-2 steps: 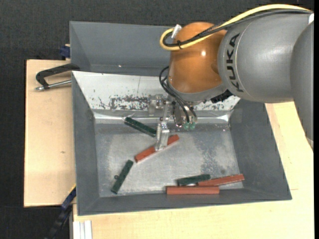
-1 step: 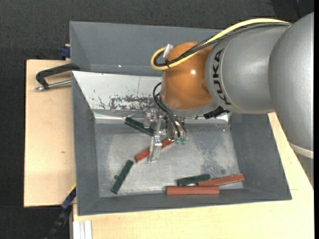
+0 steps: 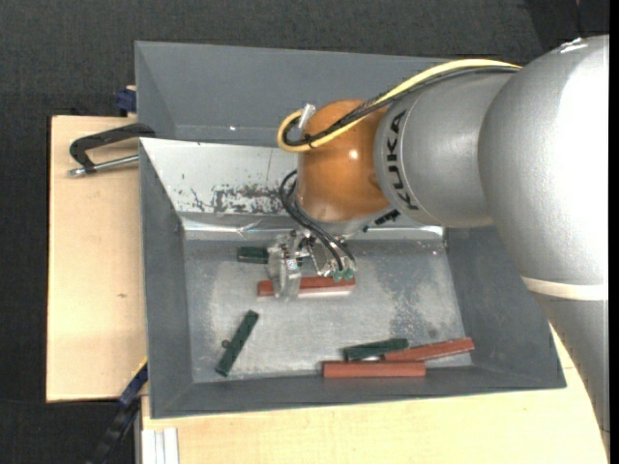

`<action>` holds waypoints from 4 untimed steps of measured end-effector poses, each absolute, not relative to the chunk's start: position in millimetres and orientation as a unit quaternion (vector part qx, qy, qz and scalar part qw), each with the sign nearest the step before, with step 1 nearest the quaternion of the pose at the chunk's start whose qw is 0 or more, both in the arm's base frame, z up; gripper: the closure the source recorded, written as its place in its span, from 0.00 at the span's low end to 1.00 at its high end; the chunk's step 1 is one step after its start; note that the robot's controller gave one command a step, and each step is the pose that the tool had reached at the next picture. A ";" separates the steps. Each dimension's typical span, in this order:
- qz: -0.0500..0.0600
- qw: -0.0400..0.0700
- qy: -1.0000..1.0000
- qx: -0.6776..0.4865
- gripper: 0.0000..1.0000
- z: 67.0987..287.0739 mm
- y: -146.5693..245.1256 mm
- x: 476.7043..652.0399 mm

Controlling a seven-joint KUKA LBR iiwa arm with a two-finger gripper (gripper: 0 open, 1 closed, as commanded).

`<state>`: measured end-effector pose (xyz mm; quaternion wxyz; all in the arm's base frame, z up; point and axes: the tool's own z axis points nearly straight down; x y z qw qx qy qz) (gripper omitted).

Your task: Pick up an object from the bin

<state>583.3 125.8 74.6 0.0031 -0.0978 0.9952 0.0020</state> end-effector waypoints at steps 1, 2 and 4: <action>0.001 0.003 0.995 -0.098 0.00 74.0 124.8 583.2; 0.001 0.003 0.995 -0.098 0.00 73.7 124.7 583.1; 0.002 0.003 0.993 -0.121 0.00 80.1 109.6 584.6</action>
Offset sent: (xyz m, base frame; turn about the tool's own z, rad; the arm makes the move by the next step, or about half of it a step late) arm 0.0000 0.0000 0.0000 0.0000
